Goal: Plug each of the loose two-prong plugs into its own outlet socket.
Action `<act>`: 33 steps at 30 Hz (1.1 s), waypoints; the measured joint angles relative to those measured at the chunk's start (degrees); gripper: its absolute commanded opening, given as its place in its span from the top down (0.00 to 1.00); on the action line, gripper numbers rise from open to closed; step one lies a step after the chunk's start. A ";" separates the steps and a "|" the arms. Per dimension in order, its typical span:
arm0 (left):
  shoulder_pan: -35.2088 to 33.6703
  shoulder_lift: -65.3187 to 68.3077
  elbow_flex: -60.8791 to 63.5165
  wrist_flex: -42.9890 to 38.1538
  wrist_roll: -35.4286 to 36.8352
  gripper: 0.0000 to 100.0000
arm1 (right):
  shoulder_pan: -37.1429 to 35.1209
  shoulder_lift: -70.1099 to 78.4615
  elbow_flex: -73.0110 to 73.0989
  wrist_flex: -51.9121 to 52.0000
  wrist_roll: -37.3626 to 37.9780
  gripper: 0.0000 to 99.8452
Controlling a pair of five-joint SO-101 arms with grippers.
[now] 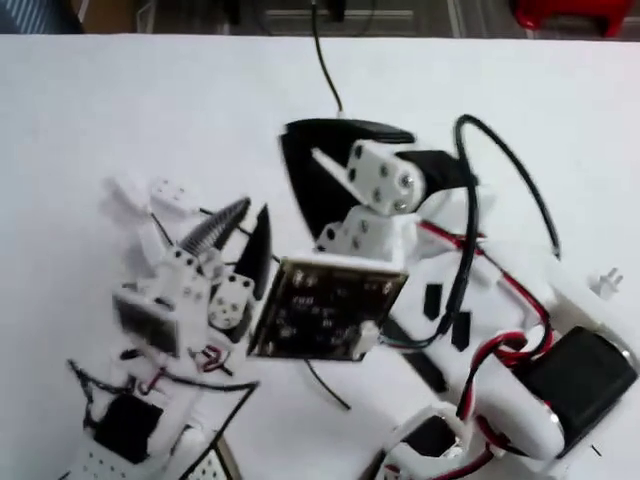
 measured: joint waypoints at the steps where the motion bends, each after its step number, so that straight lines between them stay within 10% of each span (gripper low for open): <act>1: 0.00 0.00 0.26 0.00 0.00 0.98 | 1.05 0.00 0.00 0.26 0.00 0.98; 33: -4.75 0.00 4.13 10.99 -5.63 0.84 | 7.12 0.00 0.00 6.51 0.00 0.98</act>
